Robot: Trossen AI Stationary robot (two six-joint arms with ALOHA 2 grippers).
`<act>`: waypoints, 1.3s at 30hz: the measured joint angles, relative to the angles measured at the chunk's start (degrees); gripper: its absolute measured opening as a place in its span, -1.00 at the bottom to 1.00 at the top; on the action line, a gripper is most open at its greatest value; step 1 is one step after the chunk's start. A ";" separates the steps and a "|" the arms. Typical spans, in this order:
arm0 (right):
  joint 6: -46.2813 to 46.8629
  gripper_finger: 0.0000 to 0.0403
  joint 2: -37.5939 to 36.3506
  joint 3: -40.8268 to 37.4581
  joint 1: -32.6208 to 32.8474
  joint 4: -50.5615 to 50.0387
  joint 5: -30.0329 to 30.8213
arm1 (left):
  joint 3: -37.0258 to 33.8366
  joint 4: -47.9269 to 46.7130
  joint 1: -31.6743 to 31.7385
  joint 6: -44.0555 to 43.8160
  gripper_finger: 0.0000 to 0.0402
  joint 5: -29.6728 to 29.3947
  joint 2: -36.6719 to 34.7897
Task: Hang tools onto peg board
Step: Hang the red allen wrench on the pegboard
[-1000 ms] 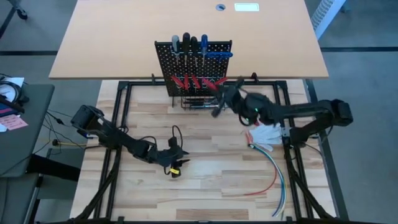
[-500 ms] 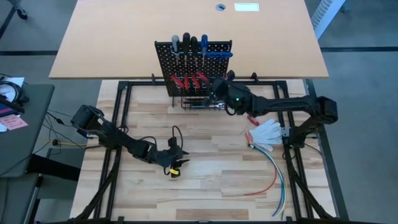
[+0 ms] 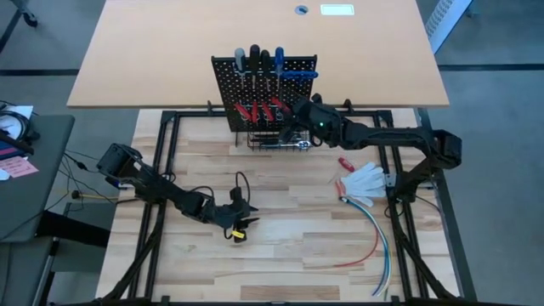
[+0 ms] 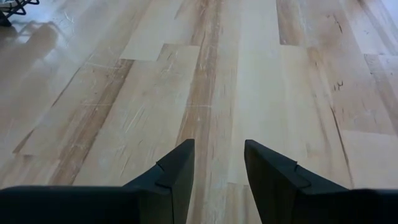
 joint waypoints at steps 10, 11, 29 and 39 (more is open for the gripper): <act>-0.69 -0.35 -0.11 0.00 -0.42 -1.42 -1.82 | 0.02 0.00 0.00 -0.03 -0.33 0.01 0.00; -1.40 -0.30 -0.11 0.00 -0.21 -1.36 -1.83 | 0.02 0.00 0.00 -0.04 -0.33 0.01 0.00; 3.27 -0.15 -15.85 0.13 23.37 -41.34 -2.19 | 0.02 -0.73 -0.98 -0.24 -0.33 0.04 0.00; 43.64 -0.25 -15.08 -15.29 20.01 -69.69 4.79 | 0.04 0.70 -0.81 0.00 -0.33 -0.60 0.00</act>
